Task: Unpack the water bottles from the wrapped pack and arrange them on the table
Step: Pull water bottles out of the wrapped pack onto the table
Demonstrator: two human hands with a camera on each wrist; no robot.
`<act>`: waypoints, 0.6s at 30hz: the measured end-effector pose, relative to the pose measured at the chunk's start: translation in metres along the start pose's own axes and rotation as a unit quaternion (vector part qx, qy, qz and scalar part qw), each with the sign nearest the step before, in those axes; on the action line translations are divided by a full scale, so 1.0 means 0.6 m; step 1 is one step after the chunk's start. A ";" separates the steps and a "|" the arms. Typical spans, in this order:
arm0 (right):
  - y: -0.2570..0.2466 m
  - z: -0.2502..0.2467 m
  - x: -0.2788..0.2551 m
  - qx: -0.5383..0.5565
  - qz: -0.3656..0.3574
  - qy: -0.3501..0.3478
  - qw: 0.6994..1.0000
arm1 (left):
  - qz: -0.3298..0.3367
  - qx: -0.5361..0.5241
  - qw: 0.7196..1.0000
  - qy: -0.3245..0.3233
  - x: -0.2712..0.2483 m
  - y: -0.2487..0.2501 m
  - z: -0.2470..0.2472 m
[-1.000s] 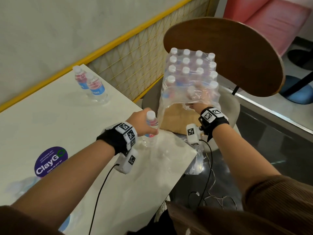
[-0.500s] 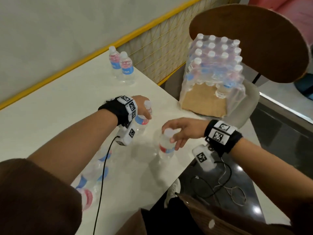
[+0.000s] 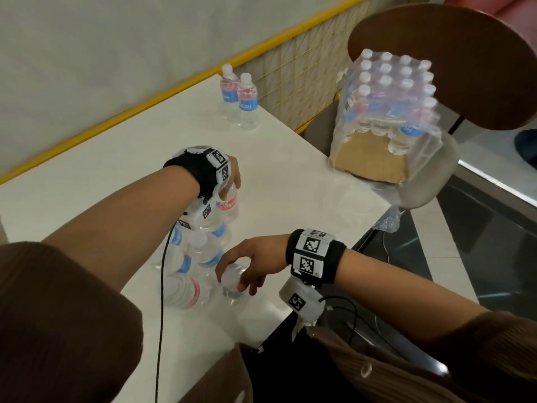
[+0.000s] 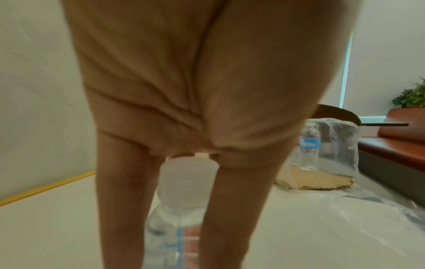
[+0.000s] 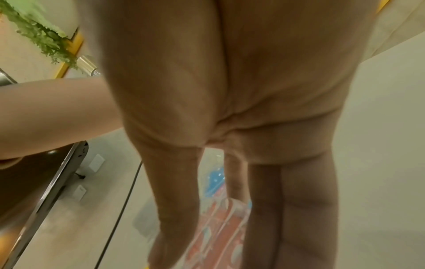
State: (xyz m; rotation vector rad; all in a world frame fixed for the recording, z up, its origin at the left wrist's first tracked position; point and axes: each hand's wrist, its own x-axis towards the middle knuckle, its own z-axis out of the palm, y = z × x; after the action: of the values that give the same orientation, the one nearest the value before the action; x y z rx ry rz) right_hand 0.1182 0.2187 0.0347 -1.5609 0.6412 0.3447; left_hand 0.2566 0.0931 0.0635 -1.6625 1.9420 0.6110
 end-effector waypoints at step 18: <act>0.082 -0.100 -0.075 0.017 0.020 0.100 0.995 | 0.066 0.056 0.996 0.031 0.037 0.123 -0.035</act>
State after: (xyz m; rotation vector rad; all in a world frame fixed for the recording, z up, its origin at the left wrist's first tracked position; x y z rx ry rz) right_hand 0.0443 0.1685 0.0270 -1.5639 0.8296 0.2073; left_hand 0.1791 0.0741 0.0664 -1.5105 2.1037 0.4932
